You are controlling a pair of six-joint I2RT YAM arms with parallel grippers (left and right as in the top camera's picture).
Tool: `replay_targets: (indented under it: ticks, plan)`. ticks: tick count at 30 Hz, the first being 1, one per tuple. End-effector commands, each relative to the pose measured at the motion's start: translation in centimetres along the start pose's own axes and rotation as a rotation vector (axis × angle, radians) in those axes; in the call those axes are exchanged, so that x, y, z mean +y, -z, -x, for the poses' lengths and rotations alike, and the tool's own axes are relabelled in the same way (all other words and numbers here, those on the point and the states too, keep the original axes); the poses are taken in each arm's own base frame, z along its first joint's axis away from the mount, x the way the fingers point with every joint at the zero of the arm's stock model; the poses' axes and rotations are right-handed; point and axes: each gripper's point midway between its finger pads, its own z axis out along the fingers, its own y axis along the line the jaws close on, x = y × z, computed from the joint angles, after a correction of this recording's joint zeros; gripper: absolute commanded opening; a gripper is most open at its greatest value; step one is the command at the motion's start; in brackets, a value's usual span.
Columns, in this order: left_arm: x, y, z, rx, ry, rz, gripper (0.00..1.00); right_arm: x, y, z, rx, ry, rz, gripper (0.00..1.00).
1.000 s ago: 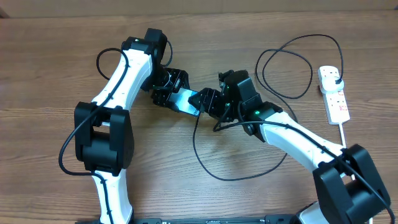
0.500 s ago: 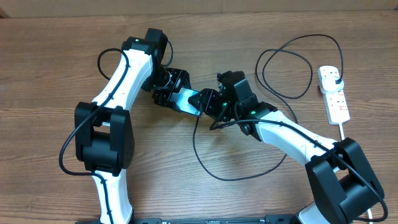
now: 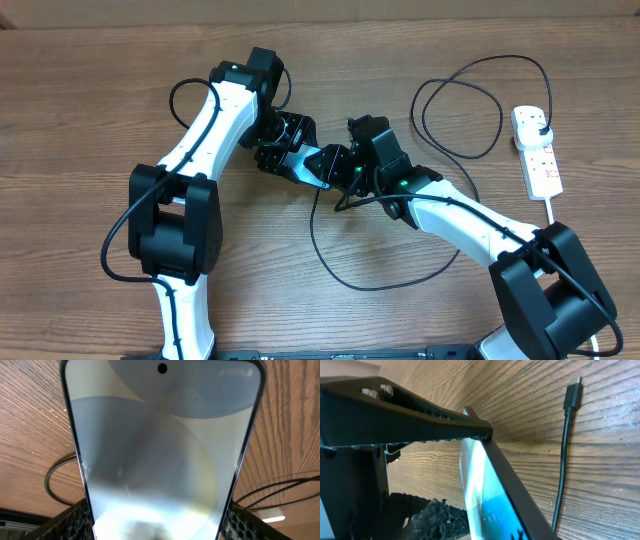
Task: Plug charger to phone and switch on socket
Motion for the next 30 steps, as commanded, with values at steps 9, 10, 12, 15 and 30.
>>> replay_targets:
  ticks: [9, 10, 12, 15, 30]
  plan:
    - [-0.8, 0.7, -1.4, 0.024, -0.019, -0.026, 0.54, 1.1, 0.1, 0.6, -0.020, 0.015, 0.019, 0.05]
    - [-0.8, 0.7, -1.4, 0.024, -0.019, -0.026, 0.54, 1.1, 0.1, 0.6, -0.020, 0.015, 0.019, 0.04]
    - [-0.8, 0.7, -1.4, 0.024, -0.019, -0.026, 0.54, 1.1, 0.1, 0.6, -0.021, 0.014, 0.019, 0.04]
    - [-0.8, 0.7, -1.4, 0.024, -0.019, -0.026, 0.55, 1.0, 0.2, 0.8, -0.025, 0.012, 0.019, 0.04]
    - [-1.4, 1.2, -0.4, 0.014, -0.024, -0.059, 1.00, 2.3, 2.0, 3.2, -0.025, -0.029, 0.130, 0.04]
